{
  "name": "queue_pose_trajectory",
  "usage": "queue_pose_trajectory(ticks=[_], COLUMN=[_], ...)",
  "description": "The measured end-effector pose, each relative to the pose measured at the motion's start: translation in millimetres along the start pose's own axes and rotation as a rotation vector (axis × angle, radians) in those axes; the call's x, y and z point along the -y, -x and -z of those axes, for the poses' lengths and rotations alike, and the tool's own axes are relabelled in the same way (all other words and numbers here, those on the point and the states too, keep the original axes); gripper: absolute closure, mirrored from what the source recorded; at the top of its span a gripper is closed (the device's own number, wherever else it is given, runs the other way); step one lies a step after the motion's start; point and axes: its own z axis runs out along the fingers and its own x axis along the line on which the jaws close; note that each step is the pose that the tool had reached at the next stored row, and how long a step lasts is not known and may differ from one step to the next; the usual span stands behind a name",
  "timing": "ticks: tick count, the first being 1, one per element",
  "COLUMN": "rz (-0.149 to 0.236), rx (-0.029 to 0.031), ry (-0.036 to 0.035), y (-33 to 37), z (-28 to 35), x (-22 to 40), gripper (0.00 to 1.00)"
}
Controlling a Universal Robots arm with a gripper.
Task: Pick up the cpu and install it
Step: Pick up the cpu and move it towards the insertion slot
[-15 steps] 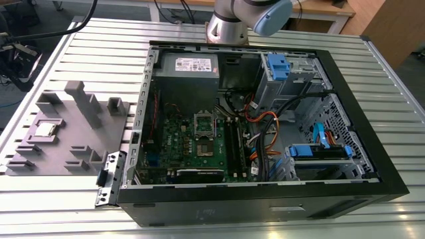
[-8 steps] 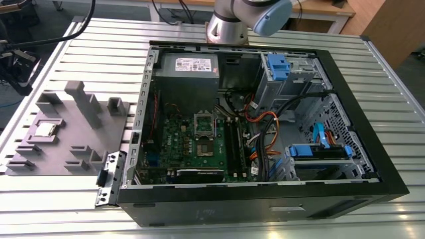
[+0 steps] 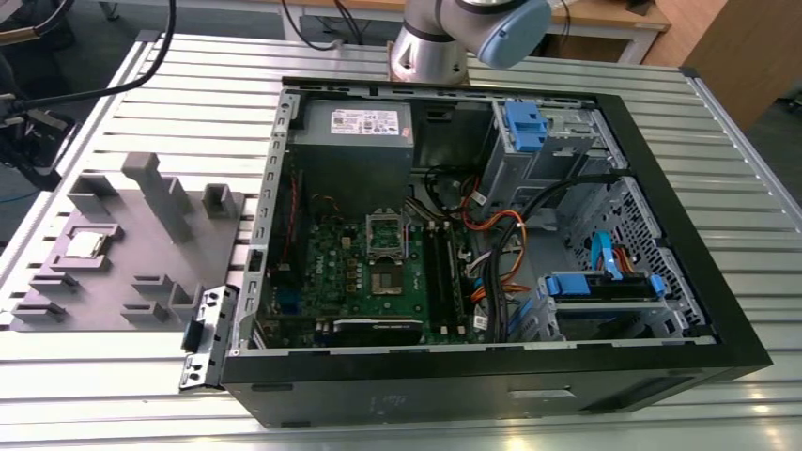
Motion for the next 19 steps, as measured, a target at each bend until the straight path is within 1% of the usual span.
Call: queue_pose_trajectory(ticks=[19], rz=[0.002], rx=[0.0000], ry=[0.0000], y=[-7.5], z=[-34.6], x=[8.0], gripper=[0.89])
